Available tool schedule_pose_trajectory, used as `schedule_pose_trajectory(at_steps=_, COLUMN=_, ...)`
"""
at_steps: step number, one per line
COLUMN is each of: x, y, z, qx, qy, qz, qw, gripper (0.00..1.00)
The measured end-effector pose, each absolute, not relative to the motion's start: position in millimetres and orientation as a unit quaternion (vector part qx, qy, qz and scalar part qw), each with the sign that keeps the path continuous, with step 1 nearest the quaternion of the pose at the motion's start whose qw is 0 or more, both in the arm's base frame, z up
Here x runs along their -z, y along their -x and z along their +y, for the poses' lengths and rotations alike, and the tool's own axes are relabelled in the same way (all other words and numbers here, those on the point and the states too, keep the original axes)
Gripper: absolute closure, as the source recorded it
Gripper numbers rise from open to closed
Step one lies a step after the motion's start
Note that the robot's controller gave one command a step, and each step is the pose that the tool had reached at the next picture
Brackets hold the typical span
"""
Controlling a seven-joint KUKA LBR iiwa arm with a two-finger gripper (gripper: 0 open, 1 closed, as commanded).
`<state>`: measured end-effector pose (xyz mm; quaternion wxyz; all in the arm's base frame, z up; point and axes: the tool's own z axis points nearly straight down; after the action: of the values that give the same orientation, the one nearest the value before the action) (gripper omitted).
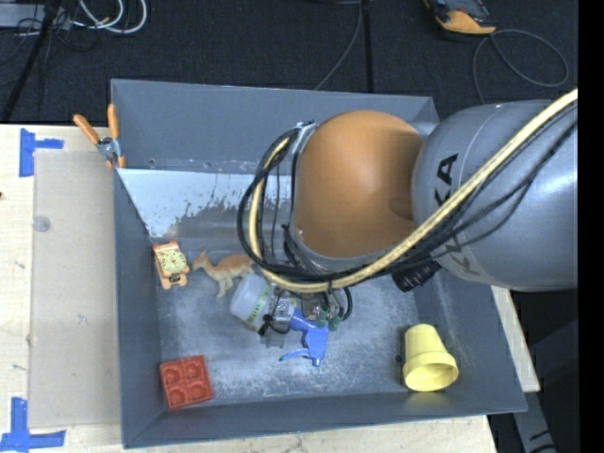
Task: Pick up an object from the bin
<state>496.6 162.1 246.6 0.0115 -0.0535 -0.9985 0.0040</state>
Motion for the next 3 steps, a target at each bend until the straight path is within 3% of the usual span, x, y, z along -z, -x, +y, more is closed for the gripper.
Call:
schedule_pose_trajectory(at_steps=1, x=-303, y=-503.7, z=161, qx=-0.001, qy=0.058, qz=-0.998, qw=0.003, gripper=0.00)
schedule_pose_trajectory(at_steps=2, x=-349, y=-504.3, z=160, qx=0.000, qy=0.059, qz=-0.998, qw=0.001, gripper=0.00)
schedule_pose_trajectory(at_steps=3, x=-366, y=-501.3, z=155, qx=-0.001, qy=0.056, qz=-0.998, qw=0.002, gripper=0.00)
